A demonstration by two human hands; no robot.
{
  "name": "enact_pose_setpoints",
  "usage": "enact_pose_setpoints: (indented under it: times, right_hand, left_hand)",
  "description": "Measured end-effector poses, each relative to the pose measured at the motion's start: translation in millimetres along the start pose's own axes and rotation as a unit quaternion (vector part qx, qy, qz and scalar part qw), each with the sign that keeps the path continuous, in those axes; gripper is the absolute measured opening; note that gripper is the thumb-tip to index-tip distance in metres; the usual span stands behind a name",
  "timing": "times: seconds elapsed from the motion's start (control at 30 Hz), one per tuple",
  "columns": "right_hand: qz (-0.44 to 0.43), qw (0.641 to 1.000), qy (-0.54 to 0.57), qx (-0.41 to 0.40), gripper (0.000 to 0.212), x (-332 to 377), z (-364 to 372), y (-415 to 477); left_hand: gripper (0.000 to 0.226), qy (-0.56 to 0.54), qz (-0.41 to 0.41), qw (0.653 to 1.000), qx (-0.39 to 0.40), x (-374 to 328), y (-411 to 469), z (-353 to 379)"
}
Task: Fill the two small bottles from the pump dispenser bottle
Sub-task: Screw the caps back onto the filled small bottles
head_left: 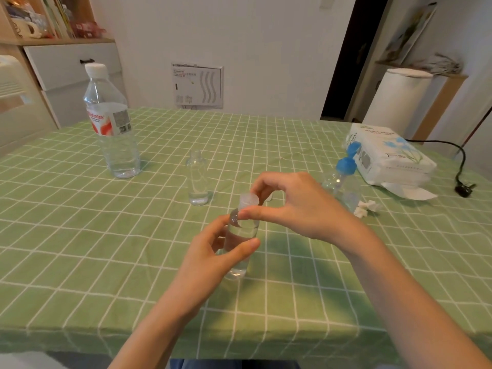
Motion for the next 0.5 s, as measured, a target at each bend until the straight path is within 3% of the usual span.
enact_pose_setpoints:
  times: [0.13,0.3,0.4,0.5]
  right_hand:
    - [0.018,0.999,0.021,0.018,0.045,0.5,0.2,-1.1]
    - [0.0,1.0,0.021,-0.012,0.023,0.8,0.2,-0.9]
    - [0.012,1.0,0.006,-0.018,0.039,-0.1,3.5,-0.9]
    - [0.018,0.998,0.064,0.008,0.042,-1.2,1.9,-4.4]
  left_hand:
    - [0.04,-0.008,0.003,1.0,-0.003,-0.5,1.2,0.9]
    - [0.042,-0.008,0.003,1.0,0.005,0.3,1.7,3.7]
    - [0.041,-0.014,0.002,1.0,0.006,2.0,1.1,6.0]
    - [0.044,-0.021,-0.001,1.0,0.001,2.3,1.4,3.3]
Point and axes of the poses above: each hand's wrist, its own y-axis towards the middle knuckle, its own z-axis out of the palm, x = y × z, the point moved 4 cm from there along y, towards the middle knuckle, and after that the axes turned 8 degrees about -y, right-handed, at the moved point
